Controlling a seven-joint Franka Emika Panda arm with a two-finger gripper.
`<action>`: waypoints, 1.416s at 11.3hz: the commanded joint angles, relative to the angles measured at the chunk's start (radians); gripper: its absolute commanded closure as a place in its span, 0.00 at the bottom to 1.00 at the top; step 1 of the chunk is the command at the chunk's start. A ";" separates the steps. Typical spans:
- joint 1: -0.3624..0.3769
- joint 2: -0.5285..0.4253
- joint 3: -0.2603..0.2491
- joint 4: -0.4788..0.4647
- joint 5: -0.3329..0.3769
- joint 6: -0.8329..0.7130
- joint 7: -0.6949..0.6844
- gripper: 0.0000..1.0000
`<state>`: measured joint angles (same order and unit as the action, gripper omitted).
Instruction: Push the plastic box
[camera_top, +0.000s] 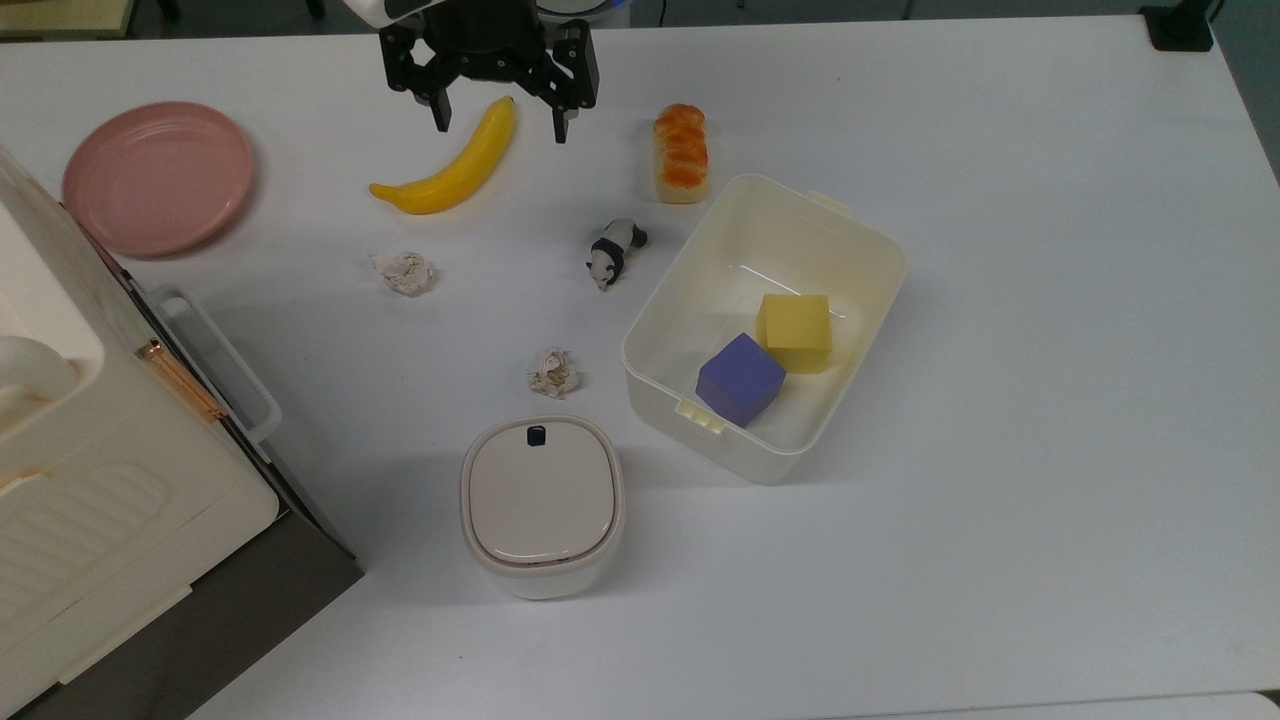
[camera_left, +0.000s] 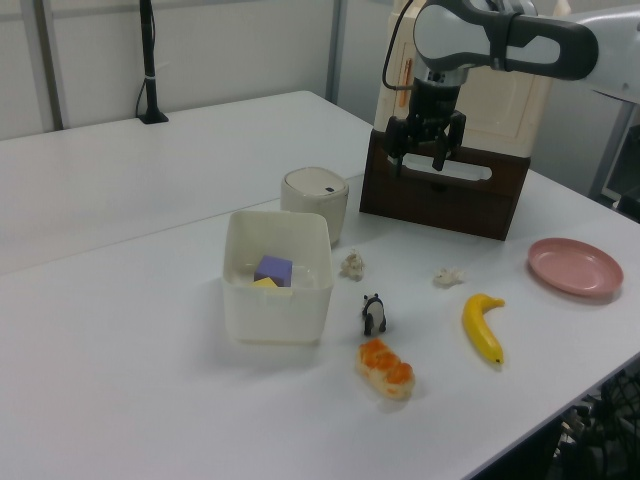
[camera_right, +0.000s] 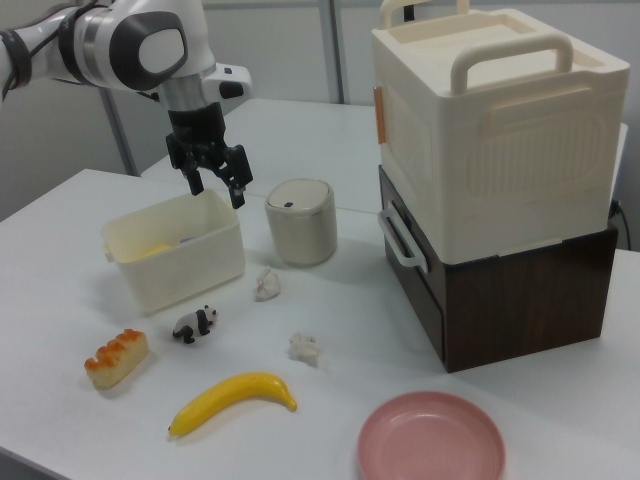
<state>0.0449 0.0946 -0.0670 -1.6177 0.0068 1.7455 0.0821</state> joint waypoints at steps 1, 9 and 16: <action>0.009 0.013 -0.005 -0.007 0.004 -0.018 -0.015 0.00; 0.010 0.011 -0.005 -0.008 0.004 -0.018 -0.022 0.00; 0.012 0.011 -0.004 -0.011 0.002 -0.029 -0.039 0.00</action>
<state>0.0477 0.1176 -0.0649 -1.6209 0.0068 1.7449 0.0682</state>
